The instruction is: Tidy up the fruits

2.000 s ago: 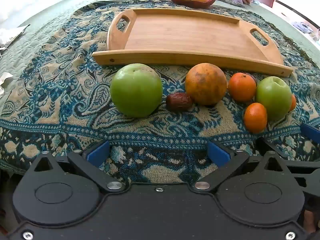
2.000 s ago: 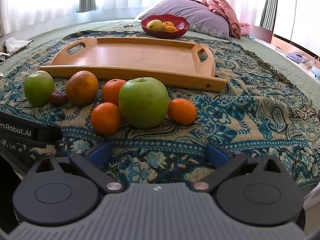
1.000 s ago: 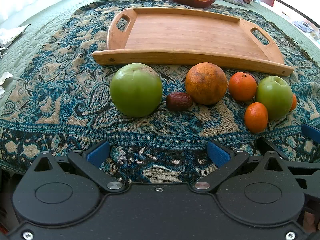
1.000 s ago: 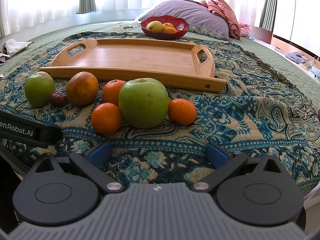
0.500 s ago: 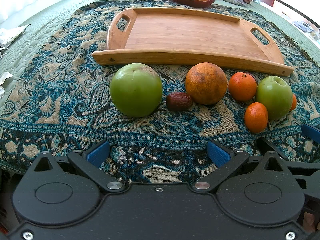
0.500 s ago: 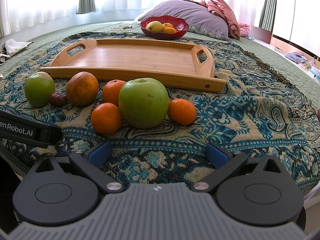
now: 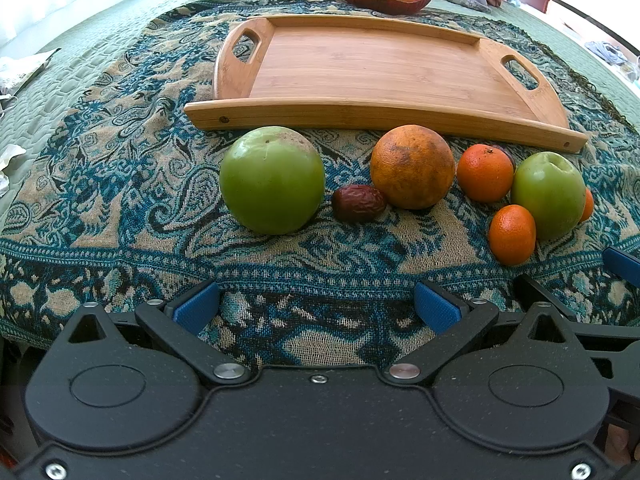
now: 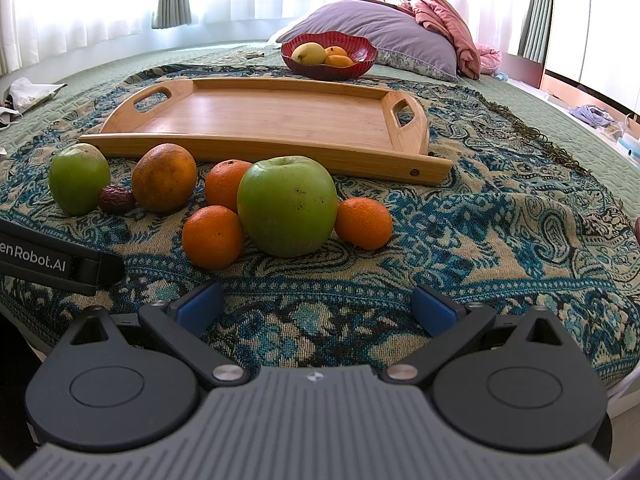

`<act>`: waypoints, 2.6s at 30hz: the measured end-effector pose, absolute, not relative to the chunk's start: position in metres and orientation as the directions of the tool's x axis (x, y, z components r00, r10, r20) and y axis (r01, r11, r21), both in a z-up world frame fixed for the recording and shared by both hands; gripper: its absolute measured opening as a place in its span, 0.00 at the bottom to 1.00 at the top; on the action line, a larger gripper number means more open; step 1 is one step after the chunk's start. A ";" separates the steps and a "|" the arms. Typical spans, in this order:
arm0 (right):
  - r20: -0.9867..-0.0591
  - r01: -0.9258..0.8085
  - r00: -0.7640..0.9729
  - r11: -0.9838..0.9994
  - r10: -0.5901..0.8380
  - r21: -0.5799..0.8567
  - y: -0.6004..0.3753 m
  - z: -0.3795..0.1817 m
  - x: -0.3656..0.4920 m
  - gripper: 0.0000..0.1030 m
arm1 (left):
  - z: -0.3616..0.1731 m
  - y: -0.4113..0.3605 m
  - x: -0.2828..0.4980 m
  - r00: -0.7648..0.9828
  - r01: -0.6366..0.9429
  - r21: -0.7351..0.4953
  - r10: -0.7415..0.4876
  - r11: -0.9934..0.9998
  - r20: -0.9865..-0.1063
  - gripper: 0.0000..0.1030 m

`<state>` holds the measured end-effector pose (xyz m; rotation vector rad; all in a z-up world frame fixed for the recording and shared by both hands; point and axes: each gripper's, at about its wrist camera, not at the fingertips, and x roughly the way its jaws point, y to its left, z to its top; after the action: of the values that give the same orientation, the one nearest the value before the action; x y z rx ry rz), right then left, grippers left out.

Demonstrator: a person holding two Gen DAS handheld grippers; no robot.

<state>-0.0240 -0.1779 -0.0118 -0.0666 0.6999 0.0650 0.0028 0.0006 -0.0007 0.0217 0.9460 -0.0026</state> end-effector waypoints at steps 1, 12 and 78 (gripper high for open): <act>-0.645 -0.082 0.763 0.996 0.037 -0.039 -0.178 -0.012 -0.024 1.00 | -0.001 0.001 0.003 0.585 0.012 0.018 0.007 1.000 -0.811 1.00; -0.645 -0.082 0.764 0.996 0.038 -0.039 -0.178 -0.012 -0.023 1.00 | -0.001 0.001 0.003 0.585 0.012 0.018 0.007 1.000 -0.811 1.00; -0.460 -0.141 0.883 0.988 0.095 -0.066 -0.162 0.015 -0.007 0.62 | 0.013 0.043 0.006 0.823 0.037 -0.051 -0.060 0.998 -0.564 0.61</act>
<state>-0.0070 -0.1621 0.0147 -0.0988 0.4738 0.1233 0.0060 0.0429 0.0126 -0.0382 0.6012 -0.0516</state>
